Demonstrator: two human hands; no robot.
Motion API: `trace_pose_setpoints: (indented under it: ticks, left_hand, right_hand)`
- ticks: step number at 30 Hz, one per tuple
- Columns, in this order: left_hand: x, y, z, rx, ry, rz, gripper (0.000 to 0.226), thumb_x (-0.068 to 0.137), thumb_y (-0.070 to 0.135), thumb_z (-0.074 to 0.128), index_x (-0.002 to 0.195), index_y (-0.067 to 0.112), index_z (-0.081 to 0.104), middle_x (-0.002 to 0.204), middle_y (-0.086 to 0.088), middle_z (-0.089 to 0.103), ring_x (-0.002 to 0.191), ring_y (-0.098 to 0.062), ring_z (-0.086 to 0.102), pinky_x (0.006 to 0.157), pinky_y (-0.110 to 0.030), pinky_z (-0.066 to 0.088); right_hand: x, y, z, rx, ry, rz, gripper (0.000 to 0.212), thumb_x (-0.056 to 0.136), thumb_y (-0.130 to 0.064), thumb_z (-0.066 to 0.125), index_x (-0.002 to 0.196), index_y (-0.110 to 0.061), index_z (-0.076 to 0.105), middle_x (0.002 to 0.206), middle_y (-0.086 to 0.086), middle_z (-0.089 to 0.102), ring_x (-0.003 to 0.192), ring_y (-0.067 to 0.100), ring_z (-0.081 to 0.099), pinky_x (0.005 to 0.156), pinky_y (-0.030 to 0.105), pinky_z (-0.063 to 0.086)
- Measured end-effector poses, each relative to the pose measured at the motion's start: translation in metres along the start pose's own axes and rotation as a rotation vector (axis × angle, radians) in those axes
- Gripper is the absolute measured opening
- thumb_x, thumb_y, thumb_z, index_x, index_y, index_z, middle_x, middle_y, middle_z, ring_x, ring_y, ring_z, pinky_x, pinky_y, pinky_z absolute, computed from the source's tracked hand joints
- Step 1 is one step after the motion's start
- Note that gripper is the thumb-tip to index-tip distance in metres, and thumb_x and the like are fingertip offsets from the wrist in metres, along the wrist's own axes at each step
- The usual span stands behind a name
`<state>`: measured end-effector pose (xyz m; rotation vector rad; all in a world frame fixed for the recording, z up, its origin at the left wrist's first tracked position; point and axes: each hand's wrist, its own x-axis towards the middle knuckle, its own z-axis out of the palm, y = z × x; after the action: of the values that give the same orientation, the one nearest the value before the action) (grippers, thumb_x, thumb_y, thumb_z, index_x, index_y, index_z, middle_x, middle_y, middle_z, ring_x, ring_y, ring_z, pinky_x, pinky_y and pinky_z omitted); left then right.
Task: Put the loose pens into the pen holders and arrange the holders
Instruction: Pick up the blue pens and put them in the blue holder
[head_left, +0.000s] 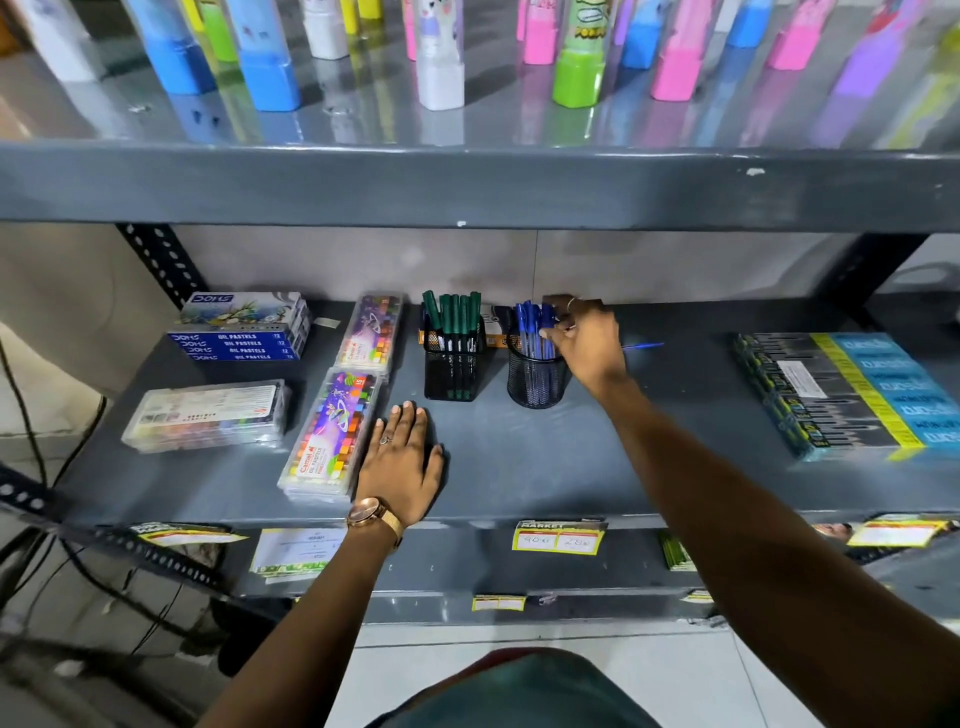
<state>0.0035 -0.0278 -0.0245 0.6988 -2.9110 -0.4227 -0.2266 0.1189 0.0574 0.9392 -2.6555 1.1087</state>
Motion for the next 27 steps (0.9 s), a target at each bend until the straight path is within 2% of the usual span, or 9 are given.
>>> trace_pose_setpoints:
  ticks: [3, 7, 11, 14, 16, 18, 23, 25, 27]
  left_hand:
    - [0.0, 0.0, -0.001, 0.002, -0.004, 0.0, 0.069, 0.088, 0.044, 0.016, 0.148, 0.012, 0.016, 0.159, -0.007, 0.013, 0.148, -0.019, 0.006, 0.12, -0.032, -0.004]
    - [0.0, 0.002, -0.001, -0.003, -0.005, 0.0, 0.069, 0.088, 0.044, 0.017, 0.148, 0.011, 0.016, 0.159, -0.008, 0.013, 0.148, -0.019, 0.006, 0.12, -0.033, -0.003]
    - [0.0, 0.001, -0.001, 0.003, -0.009, -0.002, 0.068, 0.089, 0.044, 0.017, 0.148, 0.012, 0.015, 0.159, -0.007, 0.012, 0.148, -0.019, 0.005, 0.121, -0.034, -0.003]
    - [0.0, 0.001, 0.001, 0.001, -0.006, -0.005, 0.068, 0.088, 0.045, 0.017, 0.149, 0.012, 0.015, 0.159, -0.007, 0.012, 0.148, -0.018, 0.005, 0.121, -0.033, -0.003]
    - [0.0, 0.0, 0.001, 0.002, -0.004, -0.005, 0.068, 0.088, 0.045, 0.017, 0.149, 0.013, 0.015, 0.159, -0.006, 0.012, 0.148, -0.018, 0.005, 0.12, -0.032, -0.005]
    - [0.0, -0.001, 0.002, 0.005, 0.001, -0.005, 0.068, 0.088, 0.045, 0.017, 0.149, 0.013, 0.015, 0.159, -0.006, 0.012, 0.148, -0.018, 0.005, 0.12, -0.032, -0.005]
    - [0.001, -0.001, 0.003, 0.001, 0.007, -0.005, 0.068, 0.088, 0.045, 0.017, 0.148, 0.013, 0.016, 0.159, -0.006, 0.013, 0.148, -0.018, 0.005, 0.12, -0.032, -0.005]
    - [0.002, -0.001, 0.004, 0.009, 0.01, -0.008, 0.068, 0.088, 0.045, 0.017, 0.148, 0.013, 0.017, 0.159, -0.006, 0.013, 0.148, -0.018, 0.005, 0.119, -0.032, -0.005]
    - [0.002, -0.002, 0.004, 0.011, 0.02, -0.008, 0.068, 0.088, 0.045, 0.018, 0.148, 0.013, 0.018, 0.159, -0.006, 0.014, 0.148, -0.018, 0.006, 0.119, -0.031, -0.006]
  right_hand:
    - [-0.003, -0.001, 0.004, -0.183, 0.0, -0.064, 0.051, 0.082, -0.028, 0.075, 0.129, -0.018, 0.06, 0.12, 0.014, 0.062, 0.112, 0.031, 0.056, 0.092, 0.041, 0.054]
    - [0.0, -0.003, 0.006, -0.283, 0.023, -0.056, 0.052, 0.084, -0.04, 0.07, 0.131, -0.02, 0.06, 0.121, 0.012, 0.058, 0.115, 0.03, 0.049, 0.089, 0.038, 0.052]
    - [-0.005, 0.003, 0.006, -0.113, 0.124, -0.035, 0.056, 0.087, -0.042, 0.067, 0.134, -0.016, 0.055, 0.118, 0.017, 0.06, 0.114, 0.032, 0.051, 0.087, 0.041, 0.051]
    - [-0.005, 0.016, 0.01, -0.019, 0.262, 0.131, 0.045, 0.096, -0.032, 0.056, 0.134, -0.007, 0.055, 0.124, 0.022, 0.058, 0.115, 0.037, 0.051, 0.094, 0.043, 0.048]
    - [-0.004, 0.032, 0.011, -0.122, 0.193, 0.305, 0.043, 0.101, -0.031, 0.044, 0.129, 0.0, 0.056, 0.127, 0.027, 0.054, 0.119, 0.04, 0.047, 0.099, 0.043, 0.041]
    - [-0.006, 0.049, 0.013, -0.248, 0.029, 0.37, 0.044, 0.102, -0.03, 0.04, 0.125, 0.005, 0.055, 0.131, 0.029, 0.049, 0.124, 0.041, 0.043, 0.103, 0.044, 0.036]
    - [-0.012, 0.071, 0.015, -0.375, -0.232, 0.254, 0.044, 0.098, -0.037, 0.048, 0.133, -0.011, 0.054, 0.151, 0.018, 0.034, 0.14, 0.04, 0.026, 0.115, 0.051, 0.028]
    - [-0.012, 0.075, 0.014, -0.402, -0.278, 0.218, 0.042, 0.097, -0.041, 0.048, 0.128, -0.014, 0.058, 0.147, 0.016, 0.041, 0.139, 0.039, 0.03, 0.115, 0.051, 0.03]
    - [-0.011, 0.078, 0.011, -0.407, -0.295, 0.178, 0.041, 0.098, -0.041, 0.047, 0.12, -0.009, 0.062, 0.135, 0.018, 0.053, 0.132, 0.036, 0.042, 0.112, 0.047, 0.034]
